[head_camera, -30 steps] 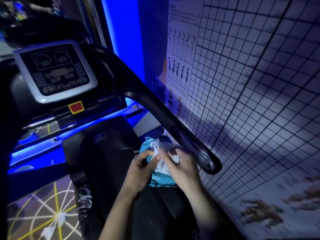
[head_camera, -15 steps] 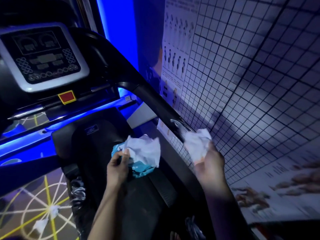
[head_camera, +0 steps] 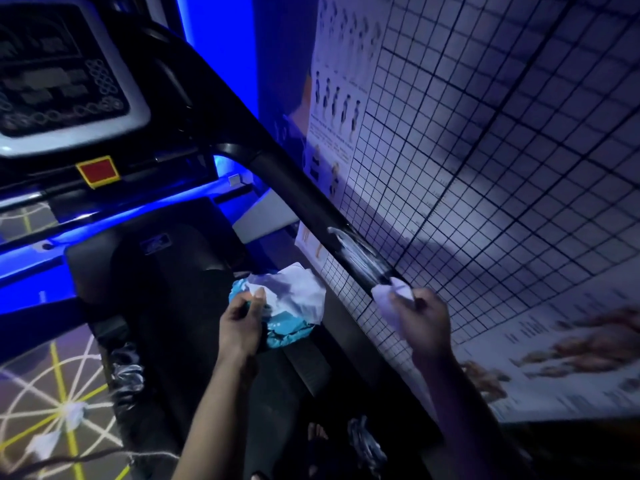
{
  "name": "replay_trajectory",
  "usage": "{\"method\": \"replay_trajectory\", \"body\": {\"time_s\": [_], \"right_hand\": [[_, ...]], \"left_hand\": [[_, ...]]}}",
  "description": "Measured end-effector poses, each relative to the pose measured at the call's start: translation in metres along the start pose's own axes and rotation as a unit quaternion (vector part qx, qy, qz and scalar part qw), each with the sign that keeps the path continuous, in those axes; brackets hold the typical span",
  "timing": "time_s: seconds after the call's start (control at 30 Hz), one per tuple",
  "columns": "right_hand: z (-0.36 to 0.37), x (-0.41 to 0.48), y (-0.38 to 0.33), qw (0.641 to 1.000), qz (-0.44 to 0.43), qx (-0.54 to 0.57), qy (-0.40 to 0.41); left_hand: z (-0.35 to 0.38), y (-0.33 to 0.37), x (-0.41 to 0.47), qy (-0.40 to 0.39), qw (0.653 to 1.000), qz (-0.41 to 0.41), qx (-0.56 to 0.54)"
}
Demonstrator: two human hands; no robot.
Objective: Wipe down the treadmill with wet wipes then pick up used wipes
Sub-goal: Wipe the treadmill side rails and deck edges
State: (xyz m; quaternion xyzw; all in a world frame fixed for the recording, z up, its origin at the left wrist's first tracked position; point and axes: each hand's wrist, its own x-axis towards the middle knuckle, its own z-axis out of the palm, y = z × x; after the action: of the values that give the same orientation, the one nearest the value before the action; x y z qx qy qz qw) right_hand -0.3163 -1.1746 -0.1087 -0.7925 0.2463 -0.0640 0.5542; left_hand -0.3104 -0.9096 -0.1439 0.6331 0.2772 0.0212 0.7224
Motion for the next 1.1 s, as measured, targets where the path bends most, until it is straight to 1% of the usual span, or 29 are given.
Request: {"method": "replay_trajectory", "body": {"time_s": [0.03, 0.07, 0.1, 0.2, 0.27, 0.3, 0.33, 0.37, 0.4, 0.43, 0.47, 0.5, 0.53, 0.57, 0.6, 0.63, 0.73, 0.83, 0.87, 0.93, 1.0, 1.1], "right_hand": [[-0.002, 0.012, -0.005, 0.999, 0.017, 0.031, 0.018], [-0.004, 0.026, -0.008, 0.997, 0.039, 0.065, 0.013], [-0.005, 0.039, -0.014, 0.996, 0.055, 0.067, 0.006], [0.004, 0.082, -0.022, 0.996, 0.085, -0.004, -0.028], [0.016, 0.111, -0.034, 0.996, 0.084, -0.013, -0.012], [0.023, 0.128, -0.038, 0.999, 0.049, -0.007, 0.019], [0.031, 0.146, -0.04, 0.999, -0.015, -0.018, 0.049], [0.041, 0.162, -0.044, 0.992, -0.091, -0.059, 0.059], [0.052, 0.173, -0.048, 0.977, -0.181, -0.108, 0.039], [0.064, 0.186, -0.047, 0.952, -0.265, -0.152, -0.01], [0.077, 0.202, -0.041, 0.922, -0.325, -0.196, -0.08], [0.092, 0.213, -0.035, 0.888, -0.357, -0.246, -0.155], [0.106, 0.225, -0.02, 0.845, -0.372, -0.306, -0.23], [0.118, 0.233, -0.005, 0.795, -0.385, -0.371, -0.286], [0.126, 0.237, 0.01, 0.756, -0.401, -0.412, -0.314], [0.129, 0.241, 0.027, 0.736, -0.416, -0.432, -0.314], [0.11, 0.237, 0.052, 0.726, -0.446, -0.44, -0.283], [0.08, 0.227, 0.066, 0.684, -0.497, -0.463, -0.267], [0.075, 0.222, 0.067, 0.682, -0.503, -0.464, -0.26], [0.077, 0.21, 0.062, 0.69, -0.492, -0.471, -0.248], [0.095, 0.209, 0.049, 0.715, -0.457, -0.473, -0.239], [0.131, 0.229, 0.031, 0.733, -0.39, -0.495, -0.255]], "left_hand": [[0.002, 0.002, 0.003, 0.002, 1.0, 0.0, 0.003], [0.004, 0.003, 0.006, 0.007, 1.0, 0.001, 0.002], [0.005, 0.004, 0.008, 0.013, 1.0, 0.002, -0.003], [0.01, 0.006, 0.017, 0.028, 1.0, 0.01, -0.003], [0.015, 0.008, 0.024, 0.039, 0.999, 0.009, 0.0], [0.019, 0.008, 0.027, 0.049, 0.999, 0.004, -0.008], [0.025, 0.008, 0.031, 0.063, 0.998, 0.002, -0.017], [0.03, 0.007, 0.035, 0.076, 0.997, 0.001, -0.023], [0.033, 0.007, 0.039, 0.088, 0.996, 0.004, -0.024], [0.037, 0.006, 0.044, 0.096, 0.995, 0.008, -0.024], [0.04, 0.005, 0.048, 0.099, 0.995, 0.013, -0.023], [0.043, 0.002, 0.053, 0.101, 0.994, 0.017, -0.024], [0.046, 0.0, 0.055, 0.105, 0.994, 0.02, -0.027], [0.048, -0.003, 0.057, 0.111, 0.993, 0.021, -0.029], [0.049, -0.006, 0.059, 0.115, 0.993, 0.022, -0.026], [0.05, -0.008, 0.06, 0.115, 0.993, 0.024, -0.018], [0.05, -0.011, 0.063, 0.11, 0.993, 0.018, -0.025], [0.046, -0.012, 0.069, 0.114, 0.993, 0.007, -0.03], [0.045, -0.012, 0.071, 0.113, 0.993, 0.008, -0.027], [0.04, -0.012, 0.074, 0.111, 0.994, 0.011, -0.013], [0.037, -0.011, 0.074, 0.108, 0.994, 0.017, -0.001], [0.039, -0.007, 0.071, 0.109, 0.994, 0.013, -0.007]]}}
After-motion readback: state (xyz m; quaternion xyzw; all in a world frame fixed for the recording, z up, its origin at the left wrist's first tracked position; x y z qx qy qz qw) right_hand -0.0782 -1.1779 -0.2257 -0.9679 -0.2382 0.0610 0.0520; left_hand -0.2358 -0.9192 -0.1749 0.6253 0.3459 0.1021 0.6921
